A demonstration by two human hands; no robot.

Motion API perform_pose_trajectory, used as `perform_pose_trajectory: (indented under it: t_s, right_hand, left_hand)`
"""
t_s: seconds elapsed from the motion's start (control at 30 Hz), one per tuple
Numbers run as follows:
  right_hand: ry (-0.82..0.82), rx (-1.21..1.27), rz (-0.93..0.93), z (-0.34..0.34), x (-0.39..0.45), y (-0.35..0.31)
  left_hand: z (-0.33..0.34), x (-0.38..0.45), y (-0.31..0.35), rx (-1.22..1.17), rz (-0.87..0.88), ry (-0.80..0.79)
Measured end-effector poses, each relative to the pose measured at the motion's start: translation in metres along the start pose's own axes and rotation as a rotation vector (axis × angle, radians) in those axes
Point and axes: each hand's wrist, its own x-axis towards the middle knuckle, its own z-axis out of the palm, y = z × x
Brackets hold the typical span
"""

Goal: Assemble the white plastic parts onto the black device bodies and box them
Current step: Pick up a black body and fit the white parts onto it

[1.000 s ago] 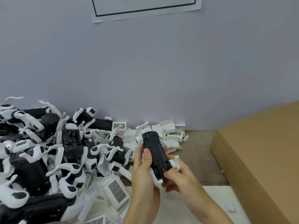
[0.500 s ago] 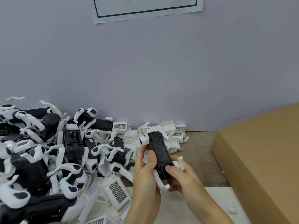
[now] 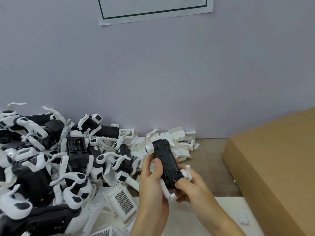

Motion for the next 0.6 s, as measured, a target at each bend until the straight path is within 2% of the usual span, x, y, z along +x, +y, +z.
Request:
perform_pose_trajectory:
  t_s: [0.6]
  right_hand:
    - [0.026, 0.017, 0.044, -0.0001, 0.0041, 0.0040]
  left_hand:
    - [0.0027, 0.0029, -0.0040, 0.020, 0.011, 0.041]
